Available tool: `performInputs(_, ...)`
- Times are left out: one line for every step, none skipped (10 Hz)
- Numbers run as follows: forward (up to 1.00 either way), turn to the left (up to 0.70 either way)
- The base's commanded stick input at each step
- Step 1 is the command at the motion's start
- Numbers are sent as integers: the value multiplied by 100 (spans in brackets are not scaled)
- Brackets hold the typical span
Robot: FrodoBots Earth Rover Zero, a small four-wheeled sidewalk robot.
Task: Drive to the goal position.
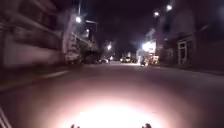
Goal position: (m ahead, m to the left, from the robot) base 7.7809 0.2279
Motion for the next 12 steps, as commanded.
performInputs(70, -35)
performInputs(70, -15)
performInputs(70, 0)
performInputs(70, 0)
performInputs(70, 0)
performInputs(70, 0)
performInputs(70, 0)
performInputs(70, 0)
performInputs(70, 0)
performInputs(70, 0)
performInputs(70, 0)
performInputs(70, 0)
